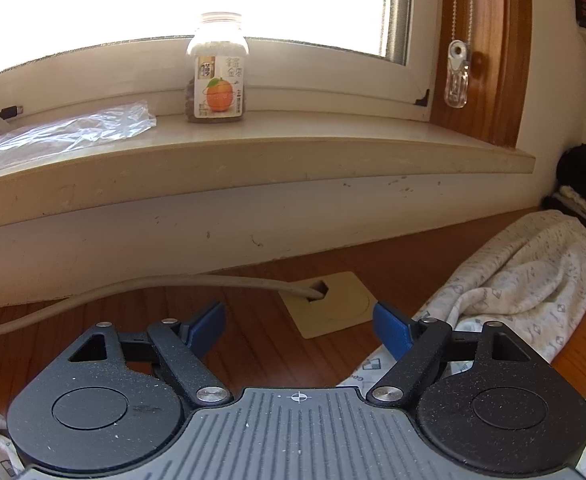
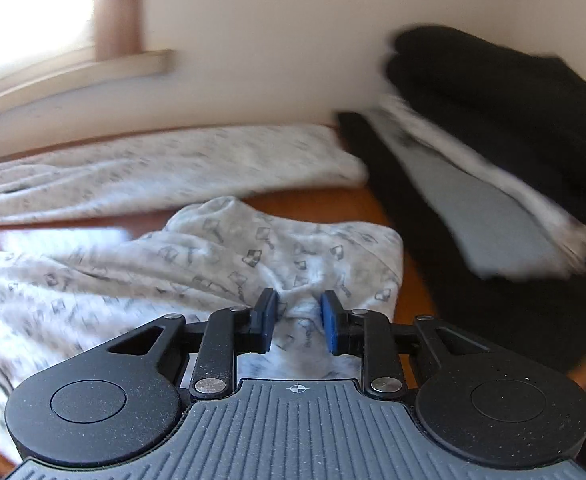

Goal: Fold clothes

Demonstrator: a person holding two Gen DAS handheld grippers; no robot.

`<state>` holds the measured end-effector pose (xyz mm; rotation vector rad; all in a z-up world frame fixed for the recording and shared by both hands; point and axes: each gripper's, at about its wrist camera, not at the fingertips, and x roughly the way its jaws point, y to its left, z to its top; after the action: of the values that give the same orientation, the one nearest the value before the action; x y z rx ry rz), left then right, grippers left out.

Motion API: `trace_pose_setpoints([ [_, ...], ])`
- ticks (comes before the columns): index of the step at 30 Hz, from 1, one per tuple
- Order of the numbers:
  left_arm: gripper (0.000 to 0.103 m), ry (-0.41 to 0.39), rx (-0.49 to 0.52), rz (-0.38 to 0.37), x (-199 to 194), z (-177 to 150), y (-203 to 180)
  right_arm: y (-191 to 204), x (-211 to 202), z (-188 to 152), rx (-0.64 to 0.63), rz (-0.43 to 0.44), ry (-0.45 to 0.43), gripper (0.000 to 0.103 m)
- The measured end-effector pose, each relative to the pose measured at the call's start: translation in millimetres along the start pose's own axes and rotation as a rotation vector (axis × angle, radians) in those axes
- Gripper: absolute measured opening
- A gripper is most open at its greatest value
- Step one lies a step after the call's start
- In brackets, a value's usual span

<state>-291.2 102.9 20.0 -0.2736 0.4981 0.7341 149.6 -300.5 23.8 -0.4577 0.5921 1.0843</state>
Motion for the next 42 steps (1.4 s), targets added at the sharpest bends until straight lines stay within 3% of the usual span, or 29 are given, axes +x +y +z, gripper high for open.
trace_pose_setpoints([
  [6, 0.084, 0.006, 0.023, 0.005, 1.8, -0.7, -3.1, 22.0, 0.3, 21.2, 0.011, 0.016, -0.069, 0.027],
  [11, 0.084, 0.010, 0.010, 0.005, 3.3, -0.5, -1.4, 42.6, 1.9, 40.3, 0.018, 0.036, -0.134, 0.037],
  [14, 0.084, 0.012, 0.005, 0.008, 3.8, -0.3, -0.6, 73.7, 27.1, 54.9, -0.018, 0.100, -0.145, 0.045],
  [19, 0.084, 0.021, -0.007, 0.014, 5.5, 0.4, 1.4, 106.0, 65.2, 65.0, -0.031, 0.200, -0.116, 0.046],
  [28, 0.084, 0.034, -0.004, 0.027, 7.6, 0.0, 1.4, 104.7, 82.9, 64.4, -0.010, 0.239, -0.093, 0.052],
  [31, 0.084, 0.011, -0.017, 0.045, 2.7, 0.1, 1.3, 107.4, 83.6, 63.6, -0.026, 0.239, -0.090, 0.058],
  [35, 0.084, -0.007, -0.009, 0.040, -24.5, 7.1, 5.3, 112.1, 84.3, 63.4, -0.052, 0.235, -0.087, 0.060],
  [39, 0.083, 0.007, 0.060, 0.106, -54.3, 6.9, 18.6, 111.1, 84.6, 63.3, -0.047, 0.238, -0.087, 0.061],
  [42, 0.073, 0.045, 0.084, 0.104, -69.2, -0.9, 31.1, 110.3, 84.9, 63.2, -0.043, 0.241, -0.087, 0.061],
])
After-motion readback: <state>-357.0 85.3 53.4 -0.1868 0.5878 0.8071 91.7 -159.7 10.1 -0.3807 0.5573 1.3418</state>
